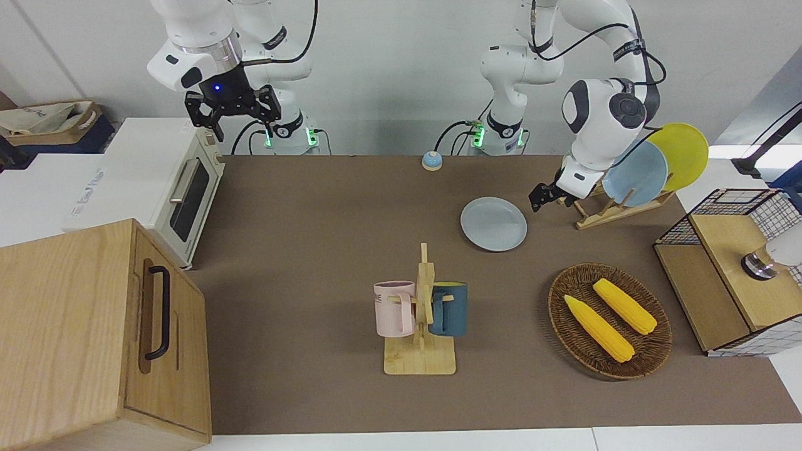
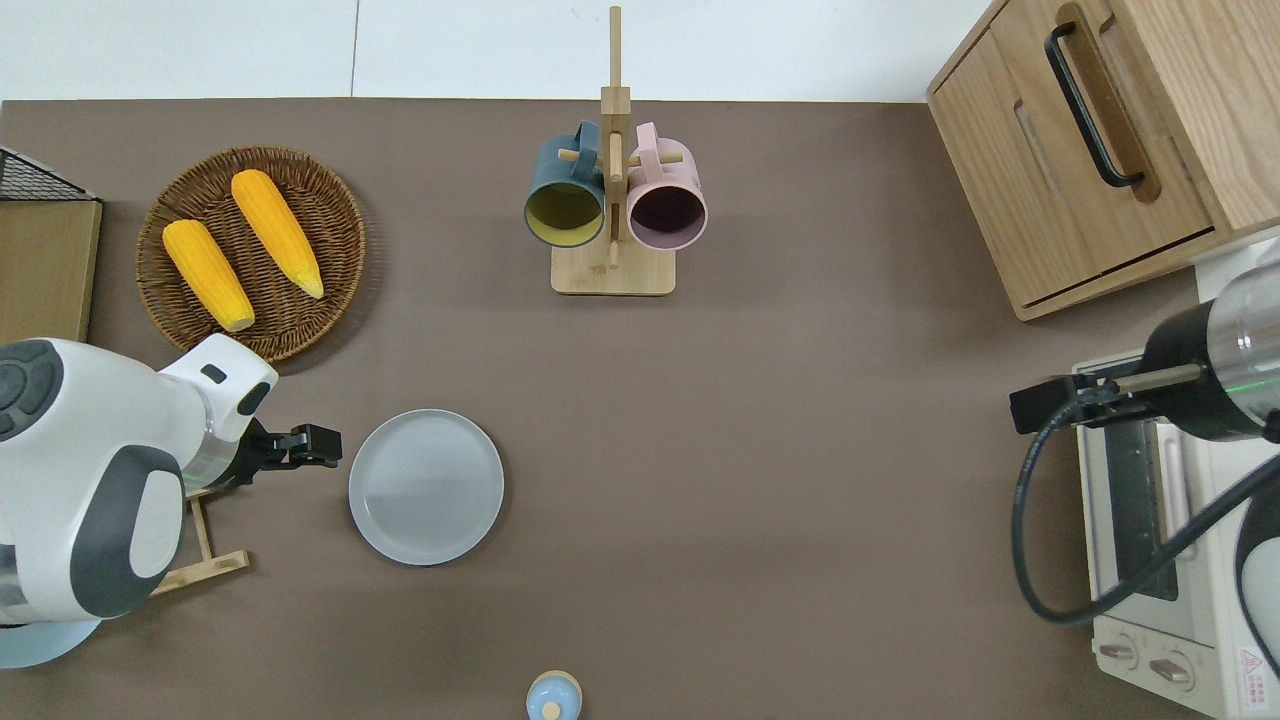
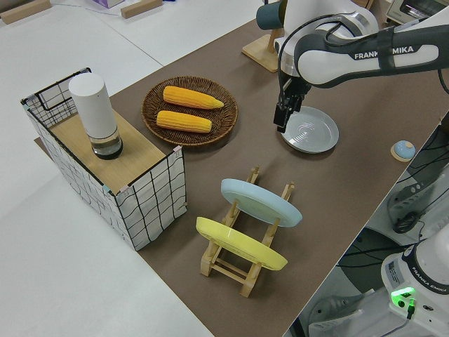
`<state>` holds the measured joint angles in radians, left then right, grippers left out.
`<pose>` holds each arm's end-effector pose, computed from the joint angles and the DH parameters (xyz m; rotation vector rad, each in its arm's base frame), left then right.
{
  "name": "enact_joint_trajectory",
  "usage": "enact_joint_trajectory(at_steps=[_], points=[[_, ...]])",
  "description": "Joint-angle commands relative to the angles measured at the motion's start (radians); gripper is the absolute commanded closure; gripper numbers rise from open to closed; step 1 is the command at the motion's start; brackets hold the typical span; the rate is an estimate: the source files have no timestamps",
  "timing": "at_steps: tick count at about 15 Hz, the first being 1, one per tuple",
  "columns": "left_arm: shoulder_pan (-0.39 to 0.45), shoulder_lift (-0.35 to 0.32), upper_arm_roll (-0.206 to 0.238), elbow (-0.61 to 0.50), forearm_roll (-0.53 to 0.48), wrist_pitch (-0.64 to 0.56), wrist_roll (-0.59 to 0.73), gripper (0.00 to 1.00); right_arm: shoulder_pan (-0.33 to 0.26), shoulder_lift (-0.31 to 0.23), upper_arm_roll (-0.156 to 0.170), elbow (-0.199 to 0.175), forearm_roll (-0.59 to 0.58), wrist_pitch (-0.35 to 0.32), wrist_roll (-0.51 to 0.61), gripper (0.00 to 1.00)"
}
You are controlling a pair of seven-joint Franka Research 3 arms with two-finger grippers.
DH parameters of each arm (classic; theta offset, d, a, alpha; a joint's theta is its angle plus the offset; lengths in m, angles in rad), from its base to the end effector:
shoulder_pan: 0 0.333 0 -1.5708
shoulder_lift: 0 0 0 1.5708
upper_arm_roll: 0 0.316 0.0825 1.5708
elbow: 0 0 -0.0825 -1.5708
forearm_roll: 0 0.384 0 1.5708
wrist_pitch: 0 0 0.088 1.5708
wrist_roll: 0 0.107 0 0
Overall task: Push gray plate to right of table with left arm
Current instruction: 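Lower the left gripper beside the gray plate's edge nearest the robot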
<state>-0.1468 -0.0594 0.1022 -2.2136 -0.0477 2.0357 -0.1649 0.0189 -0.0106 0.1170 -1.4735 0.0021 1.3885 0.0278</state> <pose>0.5037 -0.0249 0.3939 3.0931 0.2226 -0.1912 0.5269 0.0727 0.6599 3.1296 0.1697 -0.1165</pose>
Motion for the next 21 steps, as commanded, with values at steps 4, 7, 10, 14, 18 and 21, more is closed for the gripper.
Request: enact_joint_trajectory(at_steps=[4,7,10,14,18,21], points=[[-0.046,-0.034,-0.016,-0.159,-0.018,0.181,-0.065,0.01,-0.02,-0.006,0.013,0.004,0.01,-0.013,0.001,0.017],[-0.063,-0.027,-0.025,-0.198,-0.018,0.241,-0.09,0.01,-0.02,-0.006,0.015,0.004,0.01,-0.013,0.0,0.017],[-0.066,-0.016,-0.027,-0.216,-0.018,0.273,-0.091,0.01,-0.02,-0.006,0.015,0.004,0.01,-0.013,0.0,0.017],[-0.073,-0.013,-0.027,-0.259,-0.018,0.34,-0.091,0.01,-0.02,-0.006,0.015,0.004,0.01,-0.014,0.0,0.017],[-0.073,0.009,-0.027,-0.276,-0.018,0.383,-0.091,0.01,-0.02,-0.006,0.015,0.004,0.01,-0.013,0.001,0.017],[-0.073,0.018,-0.027,-0.285,-0.018,0.406,-0.091,0.06,-0.02,-0.006,0.015,0.004,0.01,-0.013,0.0,0.017]])
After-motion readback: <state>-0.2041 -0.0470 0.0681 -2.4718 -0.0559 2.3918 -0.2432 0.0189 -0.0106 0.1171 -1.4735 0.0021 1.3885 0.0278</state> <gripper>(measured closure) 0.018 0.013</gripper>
